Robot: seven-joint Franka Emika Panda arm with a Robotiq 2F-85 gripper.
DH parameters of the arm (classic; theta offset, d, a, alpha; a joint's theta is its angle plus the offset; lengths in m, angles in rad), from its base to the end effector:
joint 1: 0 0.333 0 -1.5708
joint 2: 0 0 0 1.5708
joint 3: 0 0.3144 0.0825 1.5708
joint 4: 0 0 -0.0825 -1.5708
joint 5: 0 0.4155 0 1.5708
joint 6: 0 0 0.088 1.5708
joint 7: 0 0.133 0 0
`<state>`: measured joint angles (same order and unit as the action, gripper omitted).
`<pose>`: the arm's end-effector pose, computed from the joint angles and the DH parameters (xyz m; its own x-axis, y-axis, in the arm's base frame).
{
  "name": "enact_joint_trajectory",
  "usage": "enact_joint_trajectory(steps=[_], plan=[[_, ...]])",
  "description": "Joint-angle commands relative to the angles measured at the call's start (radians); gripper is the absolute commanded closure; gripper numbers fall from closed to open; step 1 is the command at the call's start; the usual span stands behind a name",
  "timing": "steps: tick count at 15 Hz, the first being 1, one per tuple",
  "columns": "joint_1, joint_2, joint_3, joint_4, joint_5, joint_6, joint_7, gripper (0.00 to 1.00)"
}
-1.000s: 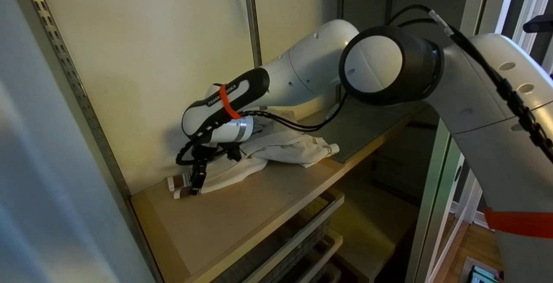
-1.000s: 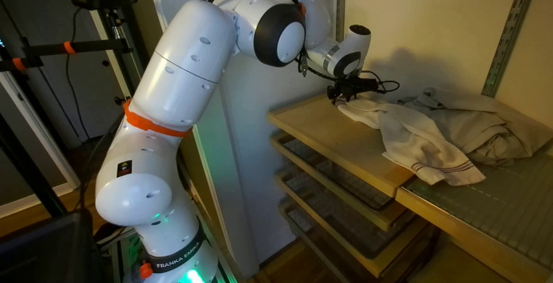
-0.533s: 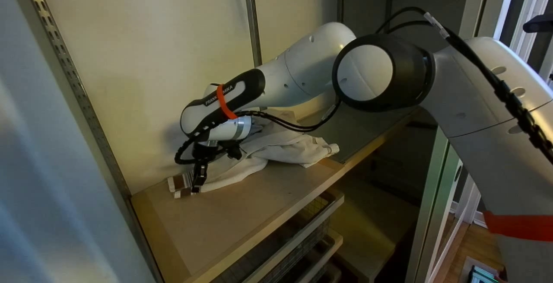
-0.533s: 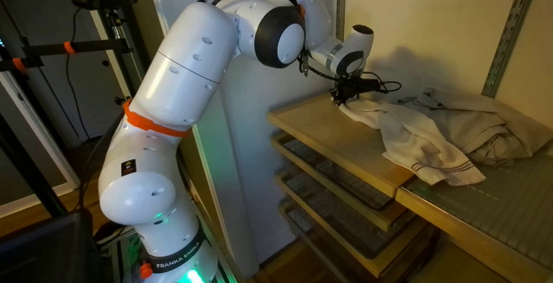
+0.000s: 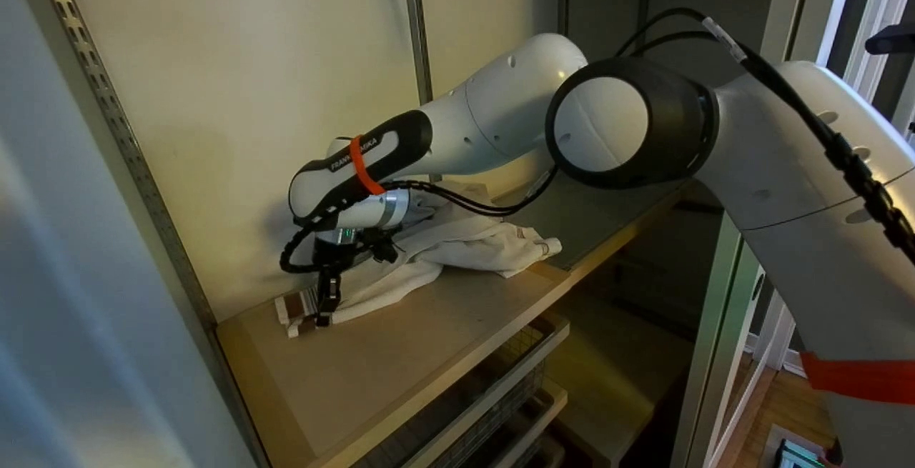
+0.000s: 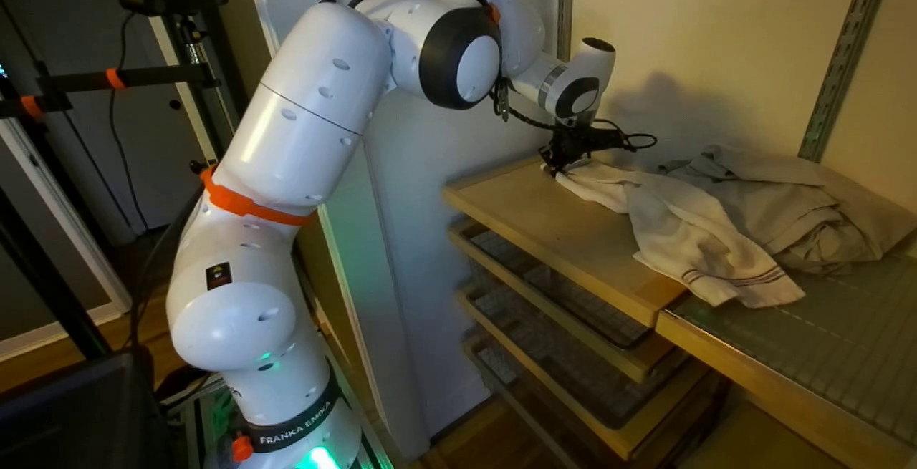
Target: Move the white towel backwards
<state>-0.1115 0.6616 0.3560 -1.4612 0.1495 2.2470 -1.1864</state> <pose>0.7468 0.1486 0.2884 0.2888 0.8870 0.3602 0.9521 -0.3057 -0.0106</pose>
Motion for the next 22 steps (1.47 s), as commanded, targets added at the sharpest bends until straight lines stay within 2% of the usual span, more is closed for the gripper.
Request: enact_joint_trajectory(steps=[1,6,10,11,12,17,21,22], plan=[[0.036,-0.034,0.011,-0.061,0.053,-0.117,-0.07,0.99],[0.093,-0.072,0.03,-0.096,0.098,-0.274,-0.155,0.99],[0.143,-0.088,0.006,-0.106,0.093,-0.361,-0.153,0.99],[0.155,-0.097,-0.004,-0.113,0.087,-0.354,-0.138,0.7],[0.162,-0.106,-0.011,-0.118,0.085,-0.339,-0.128,0.69],[0.177,-0.23,-0.073,-0.176,0.075,-0.268,0.036,0.34],[0.171,-0.355,-0.125,-0.223,0.061,-0.3,0.211,0.03],[0.17,-0.388,-0.138,-0.241,0.056,-0.302,0.256,0.0]])
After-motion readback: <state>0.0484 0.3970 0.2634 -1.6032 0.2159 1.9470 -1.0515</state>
